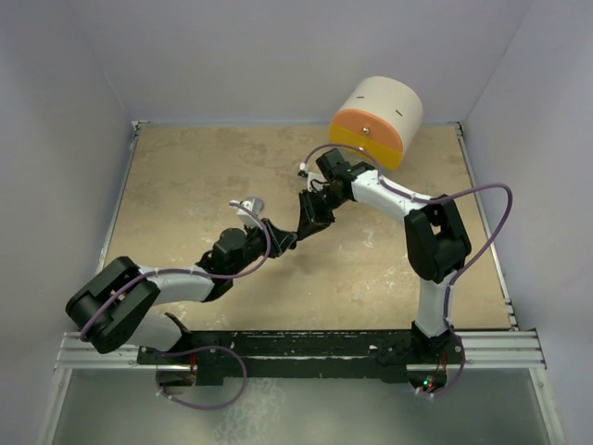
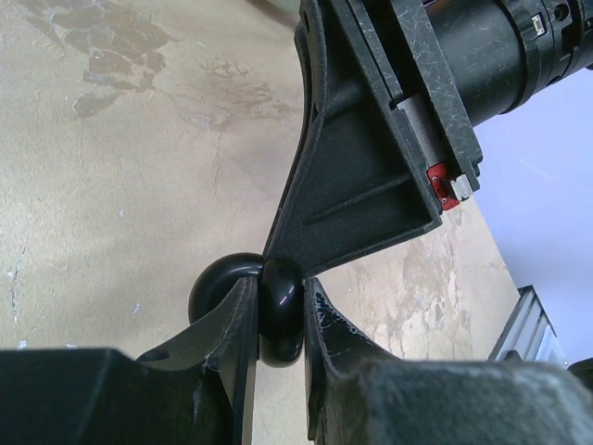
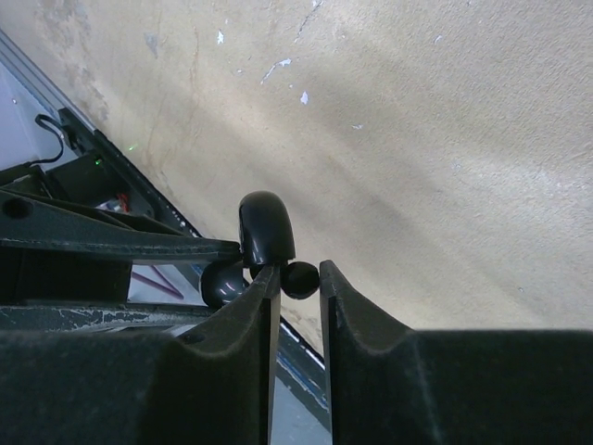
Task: Insert the wireless bluetooth earbuds into the charging case
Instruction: Place the earbud in the charging case, then adjust the earbud with the charging case.
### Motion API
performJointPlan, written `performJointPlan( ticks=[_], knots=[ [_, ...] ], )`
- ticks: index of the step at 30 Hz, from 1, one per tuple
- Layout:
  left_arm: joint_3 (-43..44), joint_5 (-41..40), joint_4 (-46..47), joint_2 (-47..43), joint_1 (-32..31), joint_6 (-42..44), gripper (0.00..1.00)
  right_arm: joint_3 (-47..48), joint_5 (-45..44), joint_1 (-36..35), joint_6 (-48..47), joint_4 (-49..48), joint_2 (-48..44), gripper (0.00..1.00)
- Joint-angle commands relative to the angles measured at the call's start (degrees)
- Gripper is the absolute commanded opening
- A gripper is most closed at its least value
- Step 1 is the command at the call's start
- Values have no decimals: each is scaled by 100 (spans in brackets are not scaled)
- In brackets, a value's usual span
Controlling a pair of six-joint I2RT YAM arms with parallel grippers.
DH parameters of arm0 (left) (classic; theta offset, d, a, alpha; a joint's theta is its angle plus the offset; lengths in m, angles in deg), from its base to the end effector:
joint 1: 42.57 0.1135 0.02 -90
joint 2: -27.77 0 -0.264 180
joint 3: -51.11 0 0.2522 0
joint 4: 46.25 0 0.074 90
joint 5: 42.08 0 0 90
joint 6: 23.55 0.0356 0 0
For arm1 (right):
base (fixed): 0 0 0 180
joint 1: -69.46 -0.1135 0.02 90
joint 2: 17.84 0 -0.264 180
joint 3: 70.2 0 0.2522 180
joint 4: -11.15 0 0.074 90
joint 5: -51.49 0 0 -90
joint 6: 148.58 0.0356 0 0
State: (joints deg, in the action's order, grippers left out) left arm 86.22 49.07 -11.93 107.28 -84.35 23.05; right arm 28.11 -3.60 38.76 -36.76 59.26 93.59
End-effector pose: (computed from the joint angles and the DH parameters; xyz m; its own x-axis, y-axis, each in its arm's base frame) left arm 0.1934 -0.1738 0.1775 -0.5626 -0.4185 -0.7129 0.4050 0.6123 -0.6790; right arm 0.3436 0.2277 0.2115 -0.9434 -0.2056 -0.2604 -0.3284 0.6904 0.6446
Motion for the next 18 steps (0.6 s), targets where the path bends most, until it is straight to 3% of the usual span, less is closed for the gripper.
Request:
performJointPlan(
  ticks=[1, 18],
  knots=[
    [-40, 451, 597, -23, -128, -269, 0, 387, -157, -6, -55, -298, 27, 27],
    [-230, 385, 657, -132, -124, -440, 0, 855, -413, 228, -42, -163, 104, 31]
  ],
)
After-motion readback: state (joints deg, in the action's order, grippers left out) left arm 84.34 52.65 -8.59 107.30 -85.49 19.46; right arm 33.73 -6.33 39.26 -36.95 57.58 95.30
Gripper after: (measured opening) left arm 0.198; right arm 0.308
